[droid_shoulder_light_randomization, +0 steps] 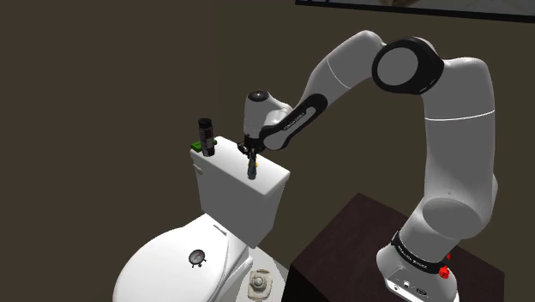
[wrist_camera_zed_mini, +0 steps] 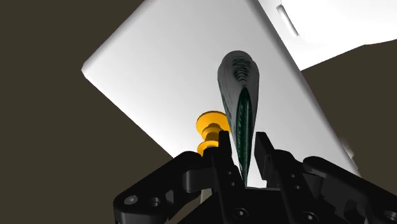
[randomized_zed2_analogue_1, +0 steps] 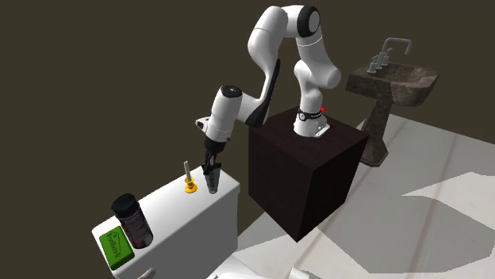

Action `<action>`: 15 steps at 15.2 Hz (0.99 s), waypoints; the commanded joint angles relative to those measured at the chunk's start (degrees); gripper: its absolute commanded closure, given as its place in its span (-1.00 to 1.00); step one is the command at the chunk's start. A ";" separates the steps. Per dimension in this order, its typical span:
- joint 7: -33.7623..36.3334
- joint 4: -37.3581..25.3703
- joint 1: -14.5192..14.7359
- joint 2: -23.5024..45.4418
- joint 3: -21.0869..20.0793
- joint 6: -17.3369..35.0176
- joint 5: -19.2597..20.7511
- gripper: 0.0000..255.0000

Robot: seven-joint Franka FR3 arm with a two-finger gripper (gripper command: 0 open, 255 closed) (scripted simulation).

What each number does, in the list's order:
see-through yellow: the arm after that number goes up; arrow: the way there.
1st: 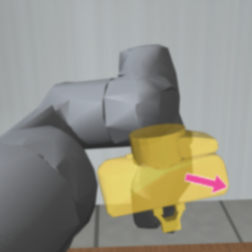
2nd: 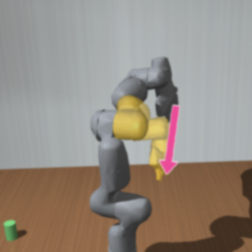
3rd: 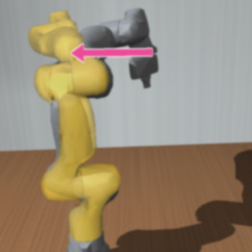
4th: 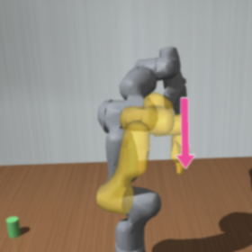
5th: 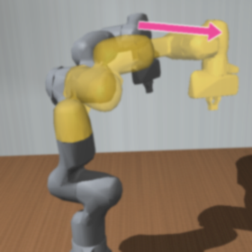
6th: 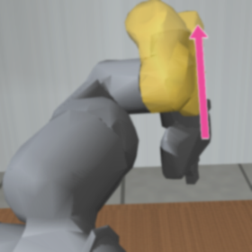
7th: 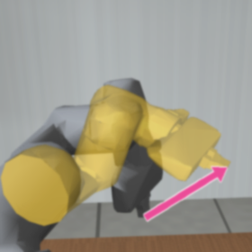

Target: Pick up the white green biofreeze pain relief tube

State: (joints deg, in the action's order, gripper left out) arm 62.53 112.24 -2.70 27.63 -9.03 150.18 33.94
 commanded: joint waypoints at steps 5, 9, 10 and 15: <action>-2.26 0.11 -0.93 -2.99 -1.43 -2.76 -2.26 1.00; -3.90 -0.05 -1.52 -5.07 -2.35 -4.84 -3.91 1.00; -4.30 -0.12 -1.66 -5.57 -2.56 -5.37 -4.32 1.00; -5.94 -0.57 -2.16 -7.57 -3.38 -7.61 -5.99 1.00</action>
State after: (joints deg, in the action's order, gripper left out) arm 56.74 111.68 -4.85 20.39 -12.28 142.92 28.18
